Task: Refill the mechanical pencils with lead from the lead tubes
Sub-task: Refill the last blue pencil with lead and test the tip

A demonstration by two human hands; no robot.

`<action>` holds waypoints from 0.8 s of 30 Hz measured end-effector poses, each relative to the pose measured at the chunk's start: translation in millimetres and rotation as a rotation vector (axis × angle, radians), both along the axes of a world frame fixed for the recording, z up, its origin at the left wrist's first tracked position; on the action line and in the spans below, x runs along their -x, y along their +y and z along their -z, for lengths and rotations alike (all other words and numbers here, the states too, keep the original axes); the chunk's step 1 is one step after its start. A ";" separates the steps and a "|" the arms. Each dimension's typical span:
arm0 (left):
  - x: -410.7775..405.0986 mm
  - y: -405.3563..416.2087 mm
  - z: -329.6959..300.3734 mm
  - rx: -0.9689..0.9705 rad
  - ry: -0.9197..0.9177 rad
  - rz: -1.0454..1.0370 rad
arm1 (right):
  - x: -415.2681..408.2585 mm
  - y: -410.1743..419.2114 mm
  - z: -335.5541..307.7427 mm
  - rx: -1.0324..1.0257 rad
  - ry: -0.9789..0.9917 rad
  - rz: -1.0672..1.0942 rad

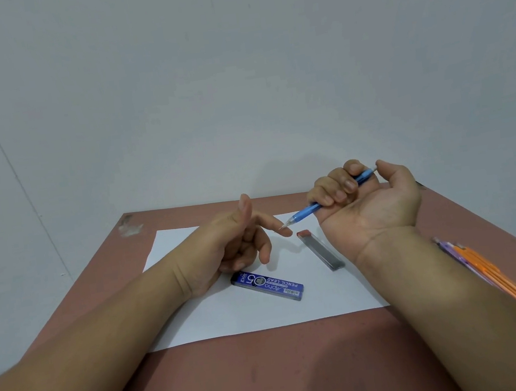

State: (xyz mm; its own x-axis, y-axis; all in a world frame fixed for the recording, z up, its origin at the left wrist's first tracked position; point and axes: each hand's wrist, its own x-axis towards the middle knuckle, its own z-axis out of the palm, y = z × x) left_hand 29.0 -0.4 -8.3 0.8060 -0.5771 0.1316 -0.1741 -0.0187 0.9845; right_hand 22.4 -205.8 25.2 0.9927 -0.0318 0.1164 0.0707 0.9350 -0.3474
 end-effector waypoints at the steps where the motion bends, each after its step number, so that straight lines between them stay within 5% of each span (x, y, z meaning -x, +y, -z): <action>1: 0.2 -0.2 -0.3 -0.003 -0.002 -0.002 | -0.1 0.0 0.3 0.003 0.001 0.002; 24: 1.5 -0.2 -1.9 -0.008 -0.030 -0.014 | 0.1 -0.3 -1.3 0.019 -0.003 0.008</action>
State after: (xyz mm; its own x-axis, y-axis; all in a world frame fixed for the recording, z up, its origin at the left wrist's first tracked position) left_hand 27.5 -0.5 -6.4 0.8097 -0.5672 0.1507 -0.2028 -0.0294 0.9788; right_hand 22.3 -206.2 26.6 0.9921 -0.0380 0.1199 0.0796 0.9277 -0.3648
